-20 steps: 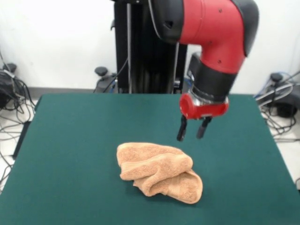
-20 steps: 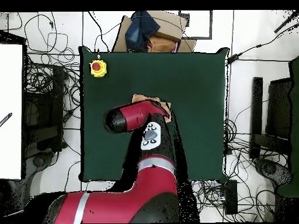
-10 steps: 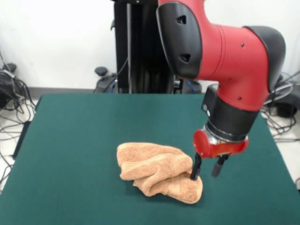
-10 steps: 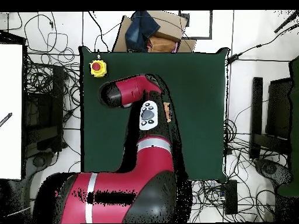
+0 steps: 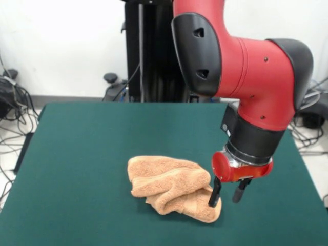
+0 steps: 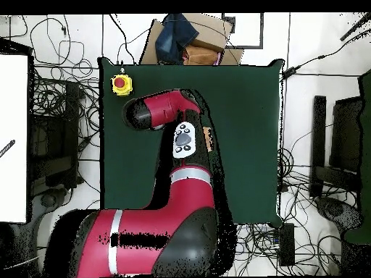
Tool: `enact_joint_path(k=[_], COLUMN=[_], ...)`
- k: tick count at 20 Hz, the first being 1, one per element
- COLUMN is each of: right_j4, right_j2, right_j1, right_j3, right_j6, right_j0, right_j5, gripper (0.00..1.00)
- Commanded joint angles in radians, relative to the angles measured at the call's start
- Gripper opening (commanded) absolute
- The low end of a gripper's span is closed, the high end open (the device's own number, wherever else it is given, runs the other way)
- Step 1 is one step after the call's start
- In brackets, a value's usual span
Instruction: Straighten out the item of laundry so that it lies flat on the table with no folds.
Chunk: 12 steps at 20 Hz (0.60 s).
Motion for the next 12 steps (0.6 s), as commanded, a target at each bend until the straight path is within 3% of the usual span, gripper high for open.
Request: enact_joint_path(k=[1, 12], right_j4=[-0.035, -0.052], right_j2=[0.018, -0.031], right_j1=[0.019, 0.042], right_j3=[0.035, 0.059], right_j6=[0.045, 0.089], right_j0=[-0.007, 0.03], right_j5=[-0.002, -0.021], gripper=[1.0, 1.0])
